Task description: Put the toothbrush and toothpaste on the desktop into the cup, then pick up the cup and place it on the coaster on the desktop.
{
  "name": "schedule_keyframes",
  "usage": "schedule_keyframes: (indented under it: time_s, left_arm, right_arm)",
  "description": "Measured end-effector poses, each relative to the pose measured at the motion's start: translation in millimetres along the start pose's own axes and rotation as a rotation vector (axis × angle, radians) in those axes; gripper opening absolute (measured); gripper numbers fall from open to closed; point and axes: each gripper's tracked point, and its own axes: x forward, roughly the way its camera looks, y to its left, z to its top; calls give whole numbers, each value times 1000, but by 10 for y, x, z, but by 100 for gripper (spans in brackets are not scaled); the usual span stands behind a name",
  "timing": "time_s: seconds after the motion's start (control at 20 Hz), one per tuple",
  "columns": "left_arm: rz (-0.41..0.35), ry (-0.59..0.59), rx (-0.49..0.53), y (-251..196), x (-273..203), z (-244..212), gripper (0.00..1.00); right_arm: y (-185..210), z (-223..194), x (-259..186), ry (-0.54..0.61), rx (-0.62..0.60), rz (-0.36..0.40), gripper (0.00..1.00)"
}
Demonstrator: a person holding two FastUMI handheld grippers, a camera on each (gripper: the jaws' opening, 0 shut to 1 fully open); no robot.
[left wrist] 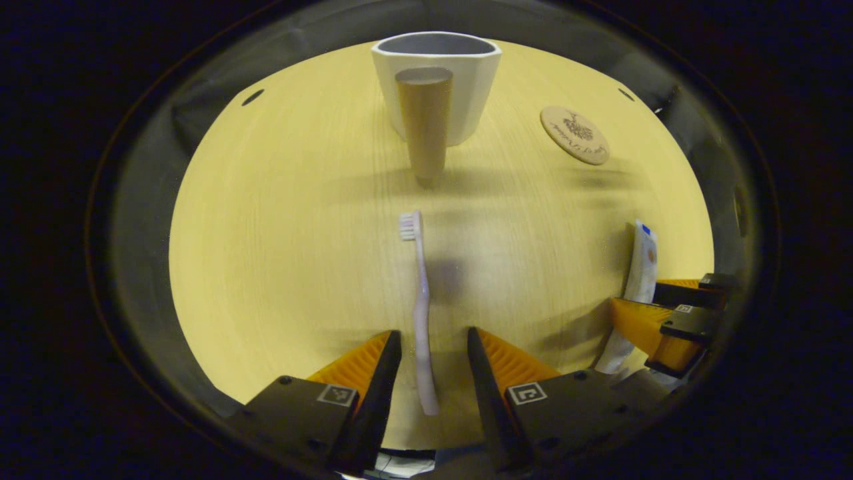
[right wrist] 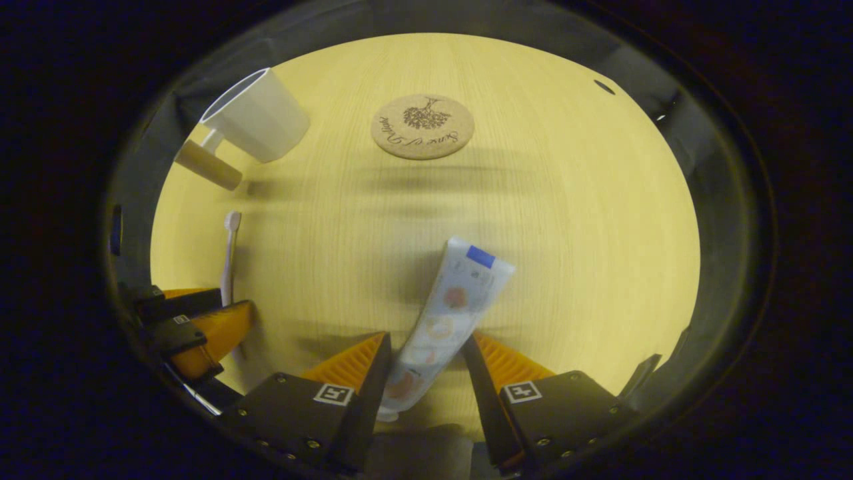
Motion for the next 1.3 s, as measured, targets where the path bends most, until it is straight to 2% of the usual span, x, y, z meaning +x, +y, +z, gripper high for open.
schedule_keyframes:
  time_s: [0.05, 0.1, 0.15, 0.2, 0.25, 0.35, 0.4, 0.45, 0.5, 0.55, 0.6, 0.65, 0.7, 0.75, 0.85, 0.9, 0.95, 1.0, 1.2, 1.25, 1.3]
  left_arm:
    - [-2, 2, 3, -3, 6, 3, 60]
    - [-4, 2, 7, 0, -3, 0, 49]
    - [-5, 2, 10, 2, -7, 1, 55]
    - [-6, 5, 14, 1, -4, -8, 55]
    - [-3, -8, 6, -11, -55, 35, 55]
    - [-15, -8, 2, -8, 0, 14, 19]
    - [-18, -10, 5, -4, -10, 2, 25]
    - [-24, -18, 9, 1, -23, 17, 17]
    - [-17, -37, -2, 17, -14, 27, 25]
    - [-22, -37, 4, 16, -27, 13, 15]
    - [-26, -51, 18, 16, -18, 6, 16]
    - [-22, -69, 21, 13, -25, 24, 21]
    - [-24, -75, 32, 18, -18, -5, 14]
    - [-23, -100, 40, 24, -19, 20, 15]
    - [-29, -124, 22, 14, -45, 18, 8]
    - [-34, -137, 10, 21, -72, 7, 8]
    - [-40, -161, -5, 24, -103, 18, 13]
    - [-47, -185, -22, 18, -129, 30, 8]
    - [-60, -297, -82, 81, -404, 79, 8]
    - [-61, -334, -95, 104, -491, 113, 13]
    - [-60, -374, -111, 124, -587, 164, 8]
  right_arm:
    - [-11, -3, 13, 1, -3, -1, 64]
    - [-32, -19, 0, -1, -19, -7, 58]
    - [-85, 1, -9, -12, -18, -31, 57]
    - [-99, -23, 48, -9, 12, -31, 41]
    - [-98, -29, 79, -7, 15, -12, 33]
    - [-86, -33, -16, -14, 27, 15, 34]
    - [-91, -29, -9, -20, 22, 27, 34]
    - [-103, -13, -7, -33, 27, 31, 34]
    - [-91, -29, -14, -34, 33, 44, 24]
    - [-97, -19, -36, -39, 25, 57, 24]
    - [-97, -22, -14, -49, 32, 67, 24]
    - [-93, -27, -19, -54, 29, 78, 24]
    - [-96, -30, -12, -63, 32, 87, 24]
    - [-96, -25, -35, -75, 38, 95, 24]
    - [-108, -45, -55, -100, 49, 102, 24]
    - [-109, -61, -79, -116, 70, 114, 15]
    - [-103, -68, -117, -122, 77, 134, 15]
    - [-113, -74, -148, -135, 88, 137, 15]
    - [-82, 23, -395, -237, 86, 172, 14]
    - [-67, 76, -489, -270, 86, 182, 14]
    - [-47, 122, -571, -305, 83, 194, 15]
